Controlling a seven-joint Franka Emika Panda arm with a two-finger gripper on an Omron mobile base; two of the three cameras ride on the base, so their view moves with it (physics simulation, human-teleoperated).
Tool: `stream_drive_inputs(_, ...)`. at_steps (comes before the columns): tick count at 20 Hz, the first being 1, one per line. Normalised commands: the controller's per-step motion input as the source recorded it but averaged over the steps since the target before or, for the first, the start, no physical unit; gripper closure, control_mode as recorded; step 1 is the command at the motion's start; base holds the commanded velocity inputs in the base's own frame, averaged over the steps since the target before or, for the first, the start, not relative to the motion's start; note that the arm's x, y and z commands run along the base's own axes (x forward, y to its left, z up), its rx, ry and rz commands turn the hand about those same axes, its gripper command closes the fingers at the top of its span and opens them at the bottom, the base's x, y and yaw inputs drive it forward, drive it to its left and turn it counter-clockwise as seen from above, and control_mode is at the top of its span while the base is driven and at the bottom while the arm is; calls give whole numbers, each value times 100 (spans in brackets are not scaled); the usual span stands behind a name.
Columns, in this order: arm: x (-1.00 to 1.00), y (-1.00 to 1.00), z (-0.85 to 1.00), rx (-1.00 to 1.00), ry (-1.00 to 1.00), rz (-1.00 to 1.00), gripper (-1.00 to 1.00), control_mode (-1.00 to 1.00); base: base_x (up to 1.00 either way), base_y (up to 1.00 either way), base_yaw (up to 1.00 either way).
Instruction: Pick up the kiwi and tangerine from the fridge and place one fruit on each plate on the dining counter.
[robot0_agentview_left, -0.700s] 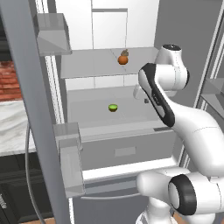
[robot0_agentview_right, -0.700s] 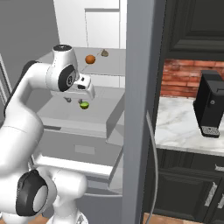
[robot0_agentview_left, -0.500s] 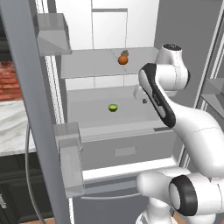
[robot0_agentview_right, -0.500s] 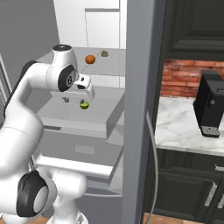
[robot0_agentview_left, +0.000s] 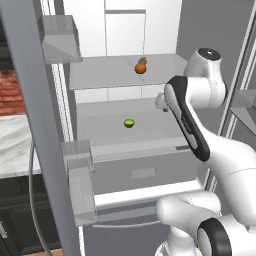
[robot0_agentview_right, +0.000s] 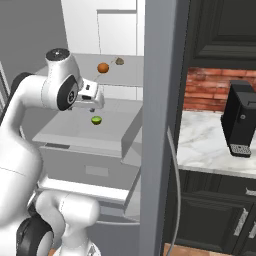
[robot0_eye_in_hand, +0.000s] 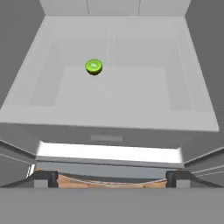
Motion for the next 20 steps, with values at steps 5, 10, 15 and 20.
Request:
stream_drive_inputs(5, 0, 18, 70, 0, -20, 0, -100, -100, 0, 0, 0)
stream_drive_inputs(10, 33, 18, 59, 0, -10, 0, -100, -100, 0, 0, 0)
stream_drive_inputs(15, 8, 4, 5, 1, -19, 0, -100, -100, 0, 0, 0)
stream_drive_inputs(20, 13, 7, 15, 0, -13, 0, -100, -100, 0, 0, 0)
